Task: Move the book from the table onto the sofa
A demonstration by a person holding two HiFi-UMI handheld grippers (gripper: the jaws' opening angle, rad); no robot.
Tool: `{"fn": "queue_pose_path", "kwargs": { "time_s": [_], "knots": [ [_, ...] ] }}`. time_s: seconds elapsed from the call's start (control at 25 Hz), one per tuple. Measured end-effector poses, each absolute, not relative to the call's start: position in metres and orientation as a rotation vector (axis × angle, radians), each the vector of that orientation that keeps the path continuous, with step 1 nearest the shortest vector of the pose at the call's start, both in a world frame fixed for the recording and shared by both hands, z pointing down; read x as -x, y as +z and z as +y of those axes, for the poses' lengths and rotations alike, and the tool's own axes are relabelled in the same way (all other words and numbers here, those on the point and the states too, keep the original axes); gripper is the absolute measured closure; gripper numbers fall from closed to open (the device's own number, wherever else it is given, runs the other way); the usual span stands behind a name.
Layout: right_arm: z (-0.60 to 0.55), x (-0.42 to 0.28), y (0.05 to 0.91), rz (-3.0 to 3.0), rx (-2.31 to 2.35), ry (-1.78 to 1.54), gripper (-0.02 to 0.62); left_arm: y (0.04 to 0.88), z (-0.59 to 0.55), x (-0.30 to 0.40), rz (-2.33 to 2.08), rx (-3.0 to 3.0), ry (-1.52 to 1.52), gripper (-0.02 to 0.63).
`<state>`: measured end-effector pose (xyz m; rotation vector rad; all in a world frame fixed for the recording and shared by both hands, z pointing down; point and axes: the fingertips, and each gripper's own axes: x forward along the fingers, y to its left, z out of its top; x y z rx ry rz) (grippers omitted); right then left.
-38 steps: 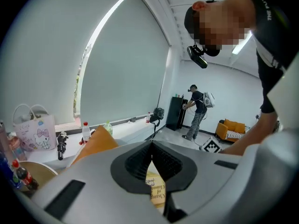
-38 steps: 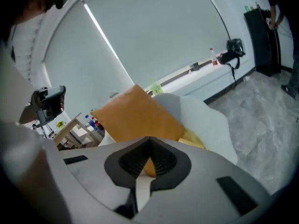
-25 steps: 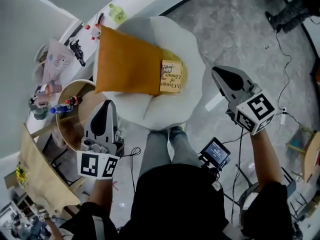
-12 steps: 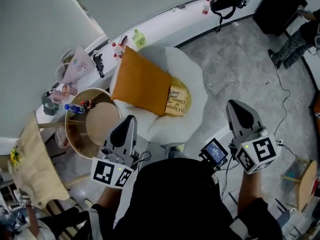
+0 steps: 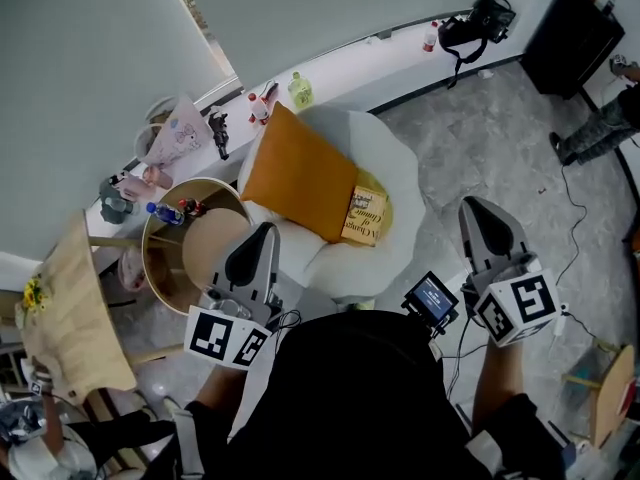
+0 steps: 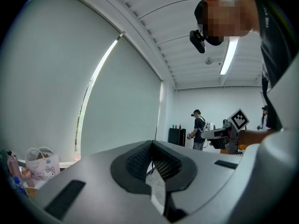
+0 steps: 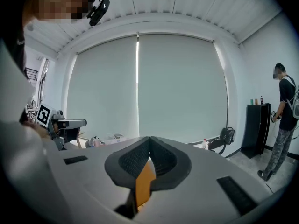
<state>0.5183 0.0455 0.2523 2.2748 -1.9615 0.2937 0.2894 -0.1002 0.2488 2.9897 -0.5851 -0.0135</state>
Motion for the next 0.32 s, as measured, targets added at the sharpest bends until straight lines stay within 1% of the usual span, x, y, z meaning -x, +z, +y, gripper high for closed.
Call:
{"fn": "queue_pose_path", "kwargs": {
  "time_s": [0.32],
  "knots": [
    [0.039,-0.518,0.261,-1.960,-2.250,0.305,0.581,0.246,-0.098,-0.301,-0.561,-2.978,-0.030,0.592]
  ]
}}
